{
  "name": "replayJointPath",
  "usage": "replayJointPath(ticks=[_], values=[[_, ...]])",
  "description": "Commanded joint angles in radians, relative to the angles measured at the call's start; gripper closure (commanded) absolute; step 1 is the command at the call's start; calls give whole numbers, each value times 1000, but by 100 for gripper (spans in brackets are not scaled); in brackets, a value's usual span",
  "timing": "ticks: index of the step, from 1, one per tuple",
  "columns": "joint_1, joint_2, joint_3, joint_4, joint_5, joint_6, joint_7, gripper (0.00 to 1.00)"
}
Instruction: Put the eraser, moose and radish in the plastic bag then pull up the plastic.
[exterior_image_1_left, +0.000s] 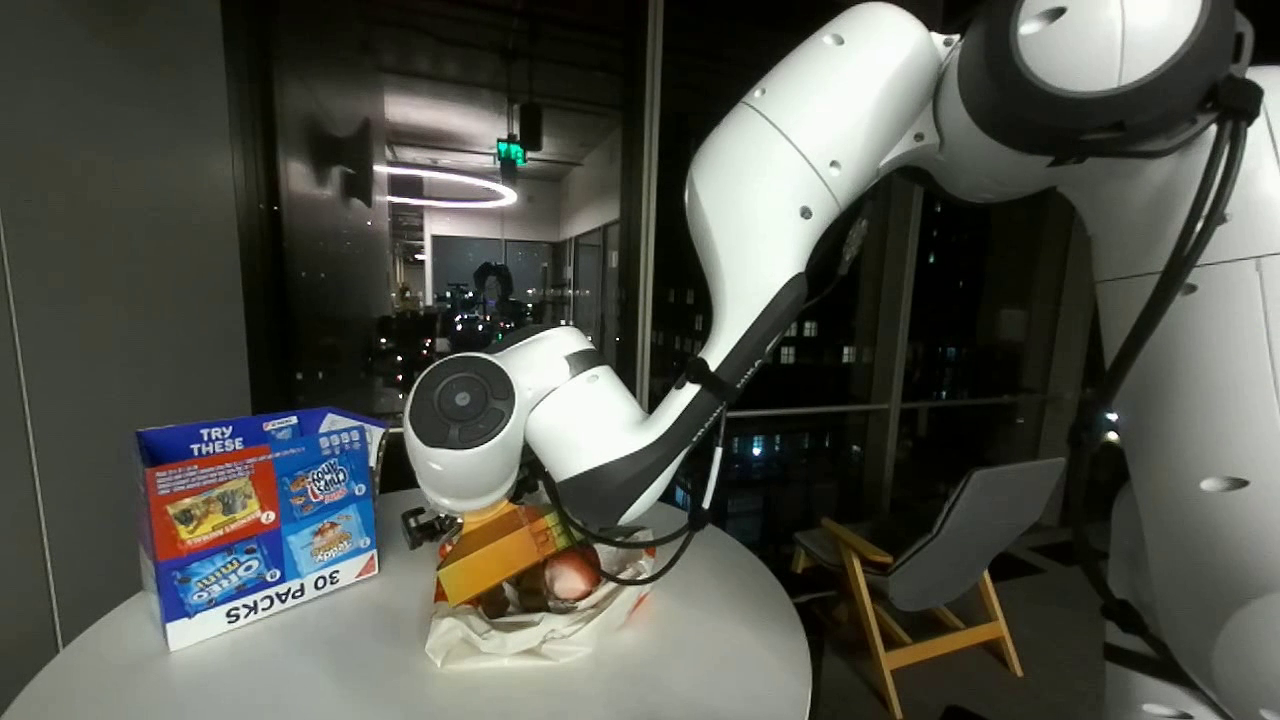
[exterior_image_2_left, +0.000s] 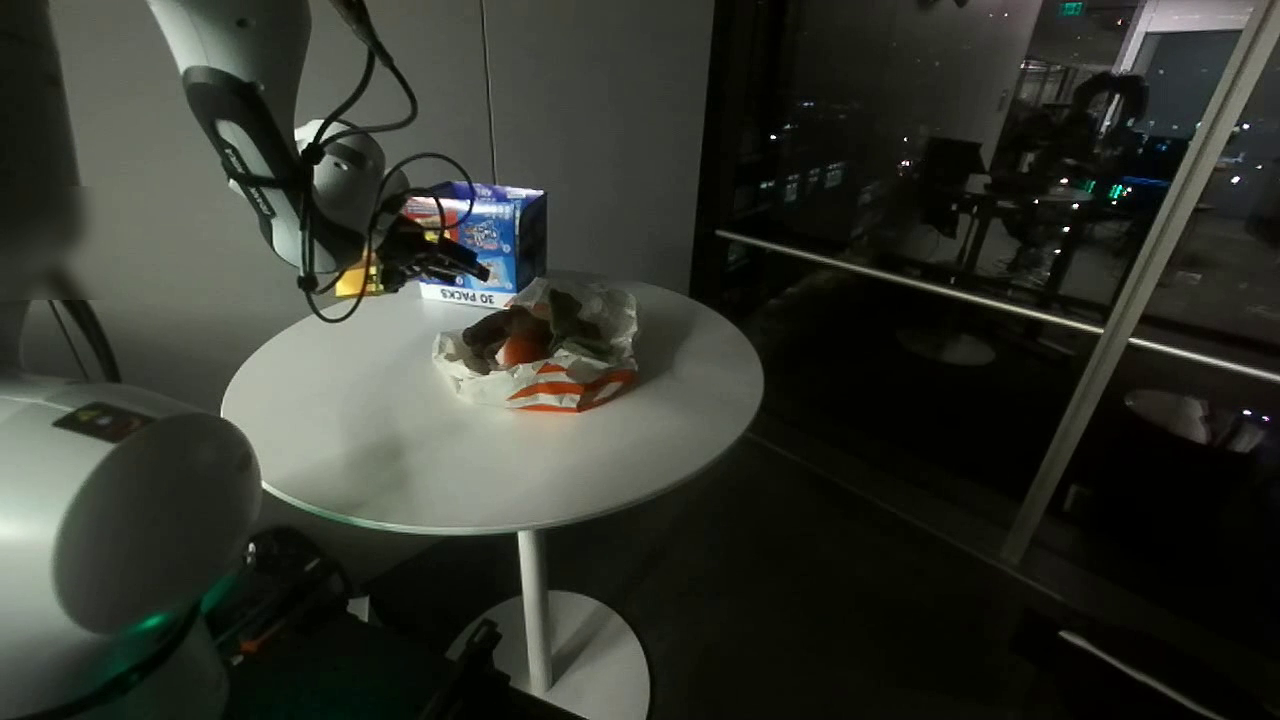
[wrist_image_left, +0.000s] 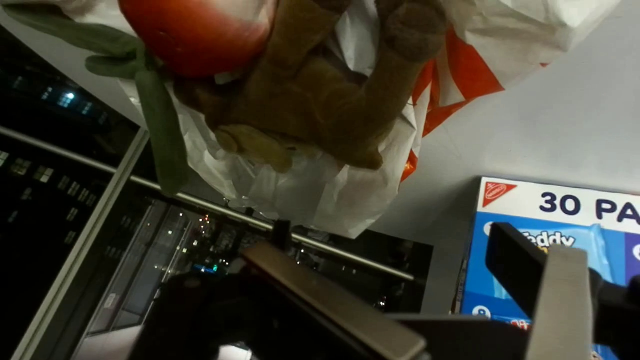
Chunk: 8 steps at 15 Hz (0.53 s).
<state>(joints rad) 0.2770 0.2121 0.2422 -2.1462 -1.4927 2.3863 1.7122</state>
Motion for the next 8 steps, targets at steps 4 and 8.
replayJointPath(ticks=[4,8], values=[[-51,40,-15,63,121,141,-54,0],[-80,102,-40,149,229,202,-180,0]])
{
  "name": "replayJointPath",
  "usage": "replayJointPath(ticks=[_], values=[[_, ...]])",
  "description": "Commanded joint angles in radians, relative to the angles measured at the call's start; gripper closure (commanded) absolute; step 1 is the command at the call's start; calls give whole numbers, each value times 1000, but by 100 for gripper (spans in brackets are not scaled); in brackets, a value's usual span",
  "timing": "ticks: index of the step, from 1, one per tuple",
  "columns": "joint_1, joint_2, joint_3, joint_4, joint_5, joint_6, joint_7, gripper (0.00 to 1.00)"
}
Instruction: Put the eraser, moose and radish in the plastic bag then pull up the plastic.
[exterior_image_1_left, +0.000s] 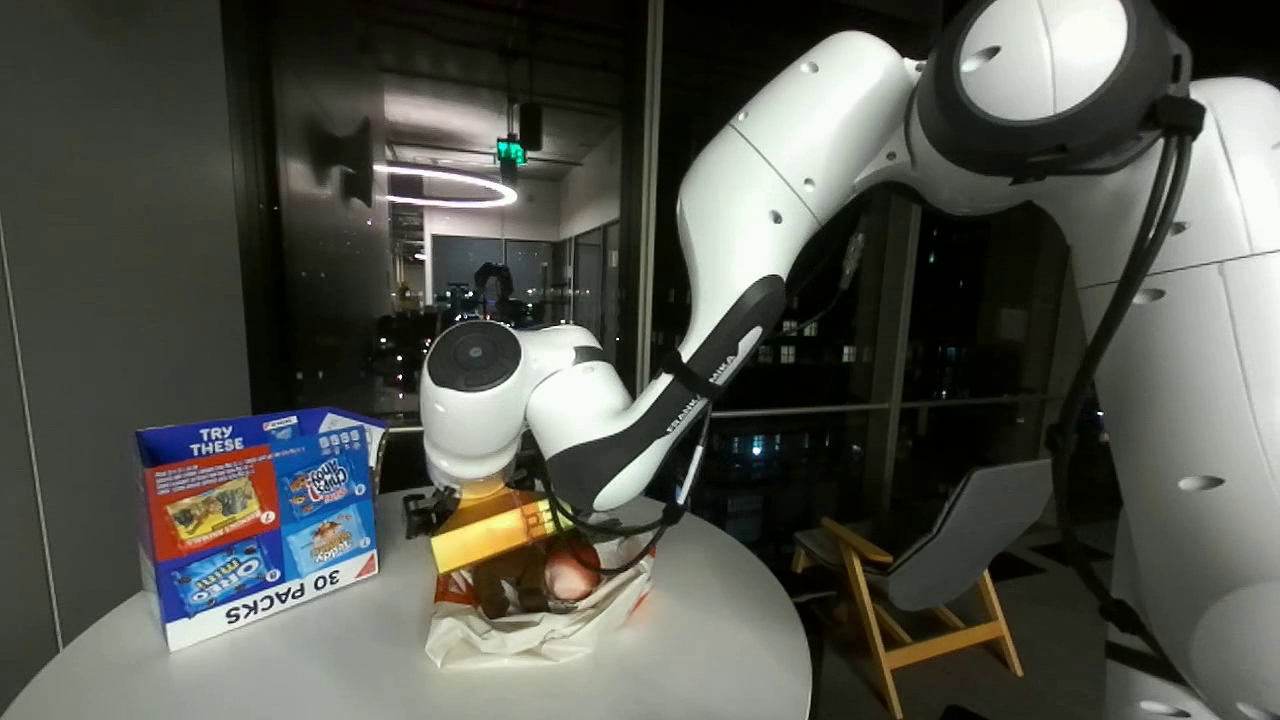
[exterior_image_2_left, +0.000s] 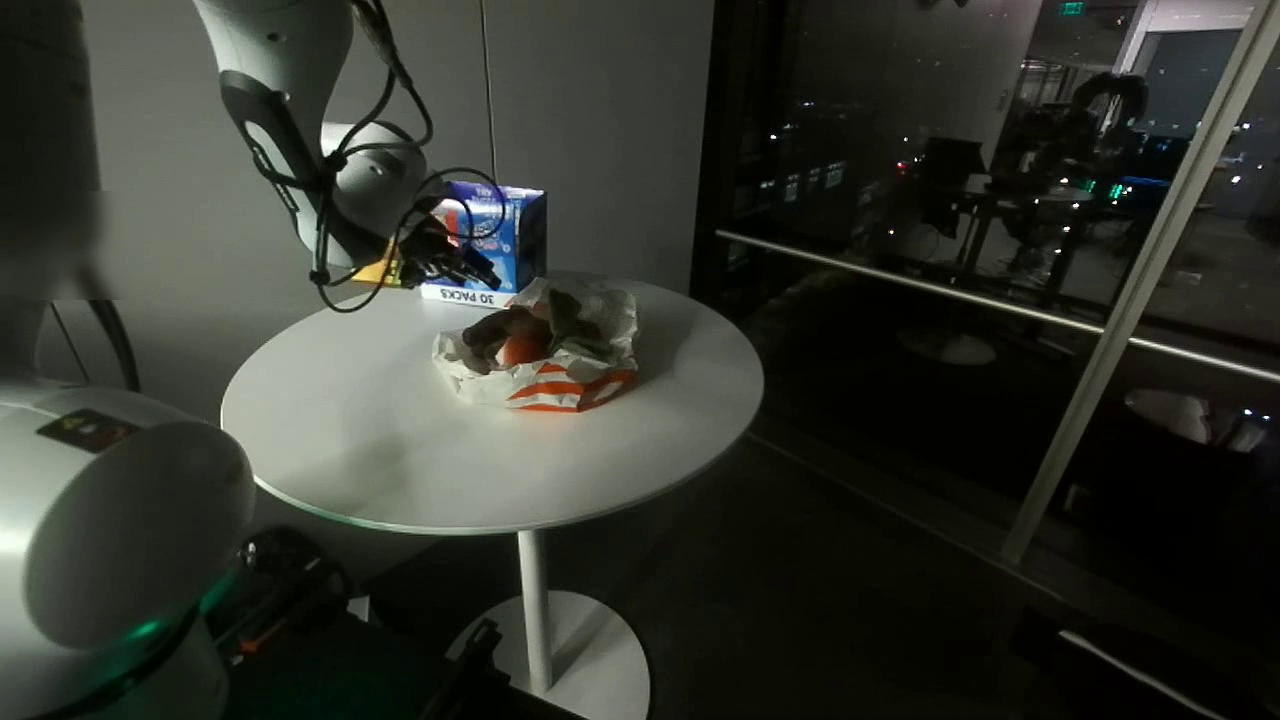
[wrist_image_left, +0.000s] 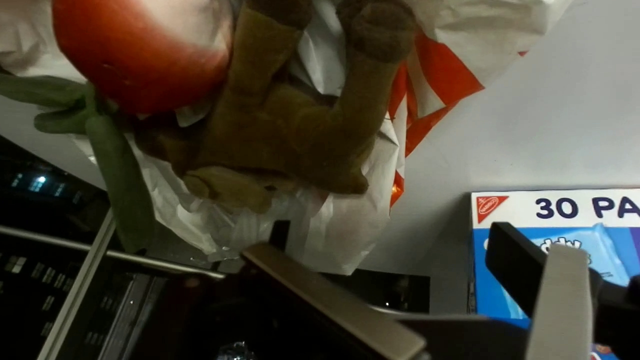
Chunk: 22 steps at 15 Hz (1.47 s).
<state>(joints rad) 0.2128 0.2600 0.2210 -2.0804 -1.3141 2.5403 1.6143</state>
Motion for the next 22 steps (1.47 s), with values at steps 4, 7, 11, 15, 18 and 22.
replayJointPath(ticks=[4,7,11,15,18,22], values=[[-2,155,-58,200,55,19,-149,0],[3,233,-75,271,53,37,-176,0],[29,308,-118,355,-36,34,-147,0],[25,352,-134,409,-87,49,-137,26],[17,361,-133,426,-70,51,-134,49],[16,363,-131,435,-53,53,-118,80]])
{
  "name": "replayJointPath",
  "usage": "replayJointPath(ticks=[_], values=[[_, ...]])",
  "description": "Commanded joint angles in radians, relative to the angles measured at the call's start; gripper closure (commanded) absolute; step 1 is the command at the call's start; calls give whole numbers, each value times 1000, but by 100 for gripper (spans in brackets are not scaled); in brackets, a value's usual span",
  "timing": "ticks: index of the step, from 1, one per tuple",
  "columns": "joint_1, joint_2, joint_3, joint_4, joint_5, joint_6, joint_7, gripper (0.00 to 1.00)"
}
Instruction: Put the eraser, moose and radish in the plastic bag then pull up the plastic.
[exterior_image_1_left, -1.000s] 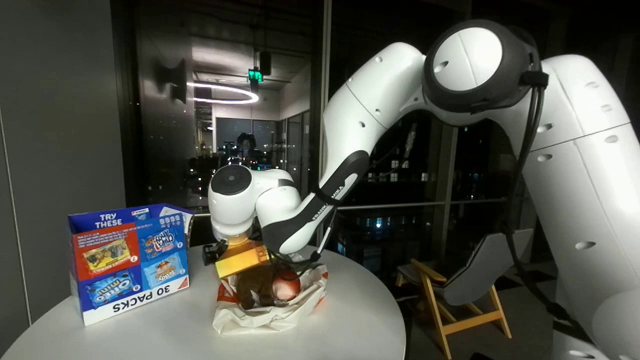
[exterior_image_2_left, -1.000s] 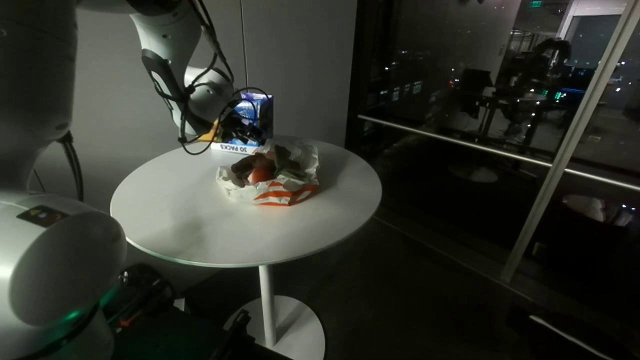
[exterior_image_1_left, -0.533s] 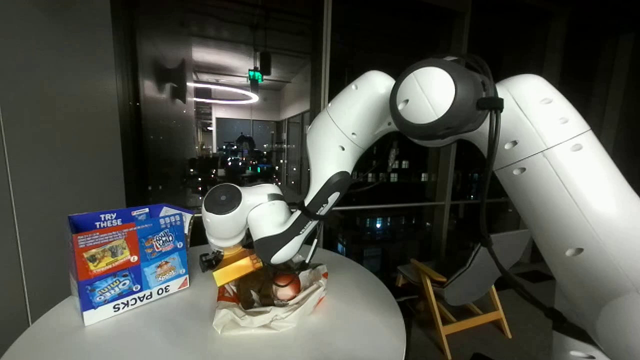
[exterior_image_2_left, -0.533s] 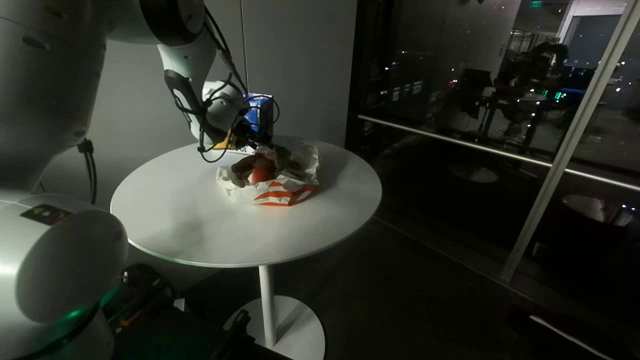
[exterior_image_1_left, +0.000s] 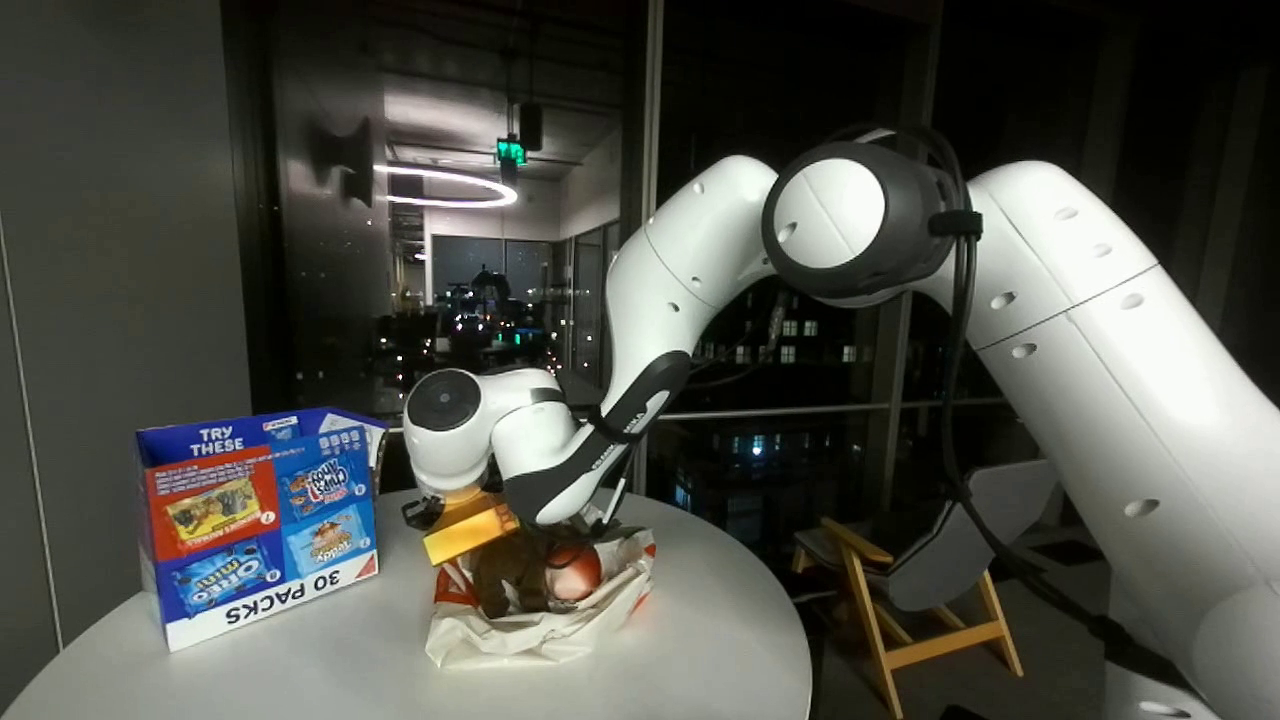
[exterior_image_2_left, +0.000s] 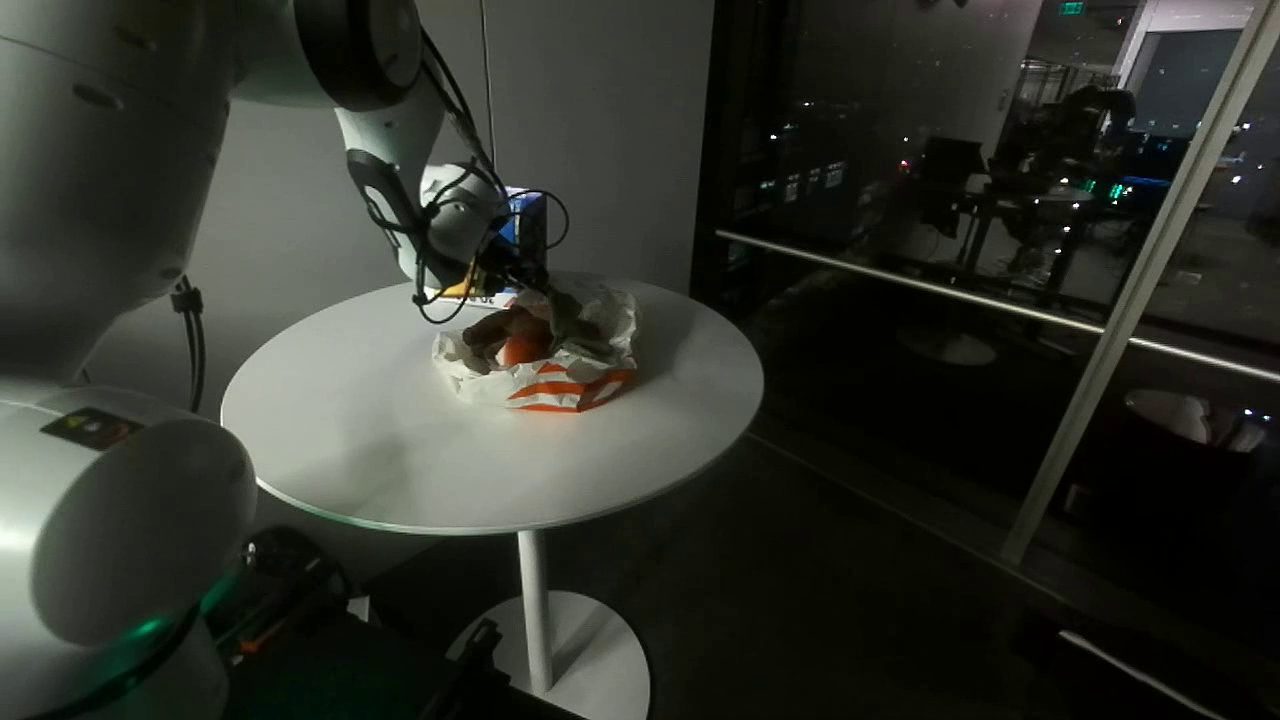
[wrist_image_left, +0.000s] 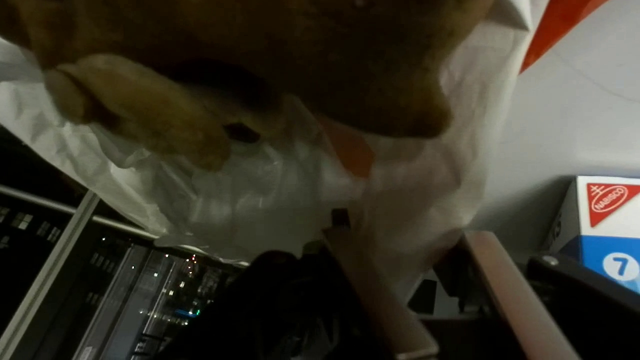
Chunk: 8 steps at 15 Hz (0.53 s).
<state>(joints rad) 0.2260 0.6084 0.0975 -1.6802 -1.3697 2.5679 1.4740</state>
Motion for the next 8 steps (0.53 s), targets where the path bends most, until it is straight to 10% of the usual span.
replayJointPath(ticks=[1,8], values=[[4,13,-6,34,10,19,26,87],[-61,-22,60,-26,279,141,-135,91]])
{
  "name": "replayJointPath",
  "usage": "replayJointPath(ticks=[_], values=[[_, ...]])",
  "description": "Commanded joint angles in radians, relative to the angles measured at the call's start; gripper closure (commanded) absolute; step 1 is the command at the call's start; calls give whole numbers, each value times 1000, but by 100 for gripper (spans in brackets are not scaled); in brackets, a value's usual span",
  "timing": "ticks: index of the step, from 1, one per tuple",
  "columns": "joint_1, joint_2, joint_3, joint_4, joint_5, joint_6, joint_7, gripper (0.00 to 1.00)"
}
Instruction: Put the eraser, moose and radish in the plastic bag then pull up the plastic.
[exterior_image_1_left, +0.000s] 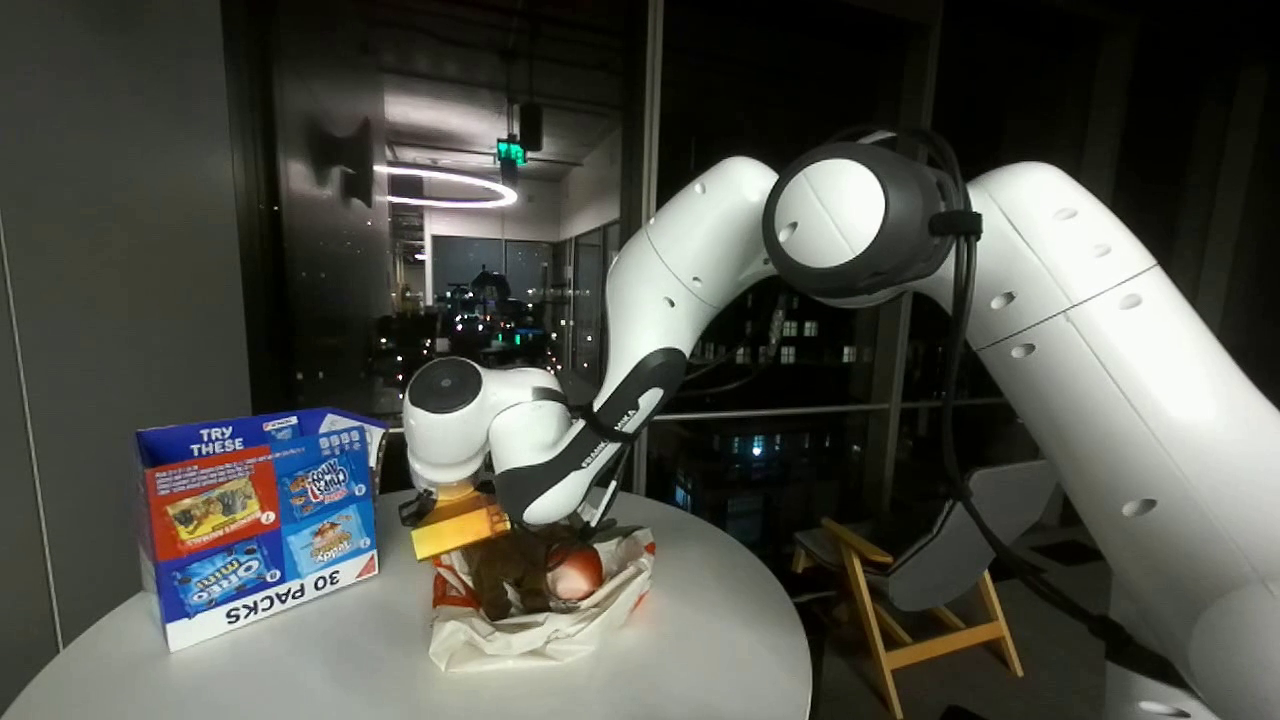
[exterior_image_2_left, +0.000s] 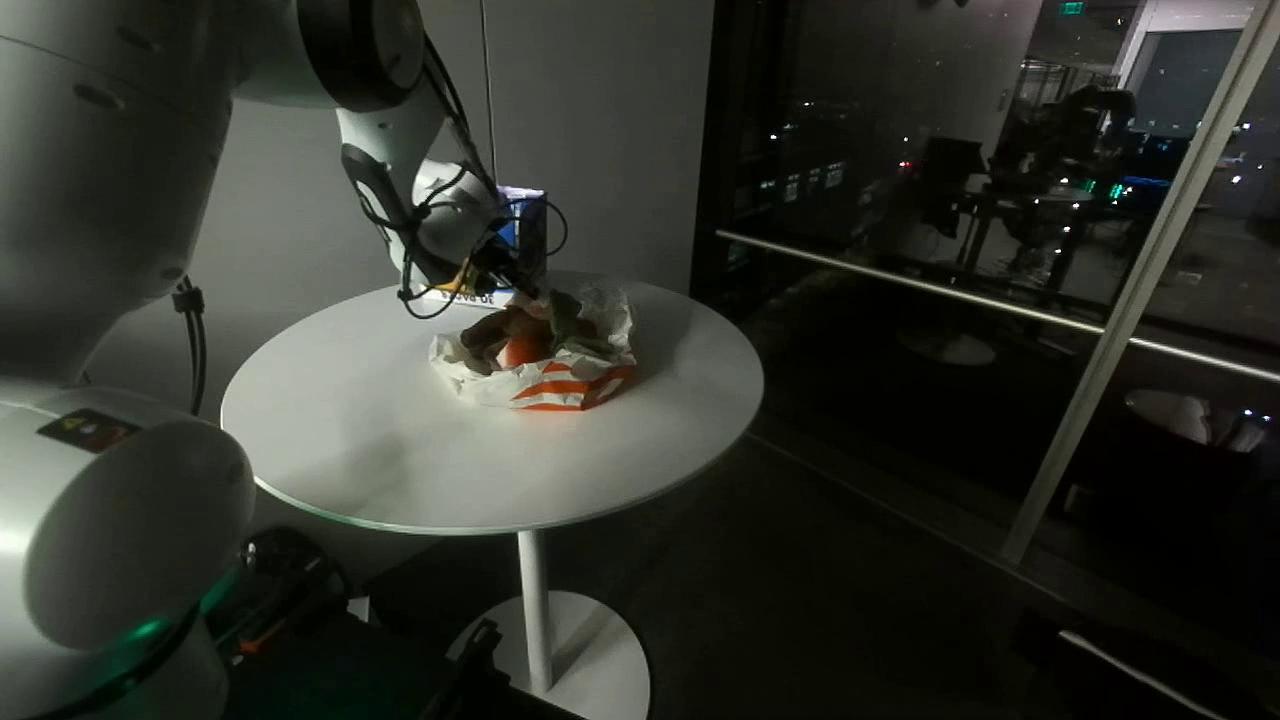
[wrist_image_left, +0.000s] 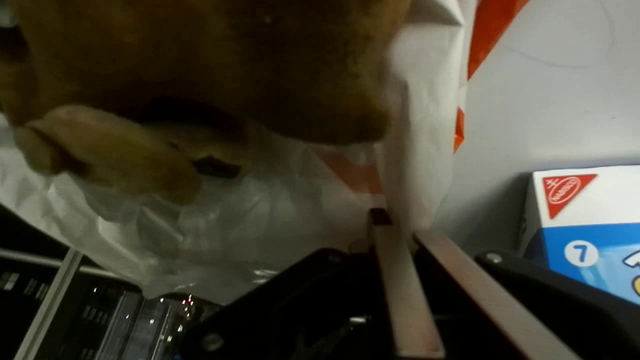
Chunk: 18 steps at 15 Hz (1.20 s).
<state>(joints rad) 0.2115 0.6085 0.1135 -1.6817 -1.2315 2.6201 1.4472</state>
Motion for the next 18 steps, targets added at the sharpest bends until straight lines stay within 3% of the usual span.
replayJointPath(ticks=[1,4,5,6,10,15,16,18], values=[[-58,-28,56,-37,211,122,-158,90],[-141,-45,152,-61,382,163,-285,91],[-93,-67,95,-73,487,185,-339,91],[-94,-81,93,-82,550,190,-377,92],[4,-156,-28,-102,687,133,-458,91],[-27,-240,28,-179,973,121,-777,91],[-27,-249,31,-182,1022,97,-834,66],[-11,-262,15,-191,1067,49,-908,63]])
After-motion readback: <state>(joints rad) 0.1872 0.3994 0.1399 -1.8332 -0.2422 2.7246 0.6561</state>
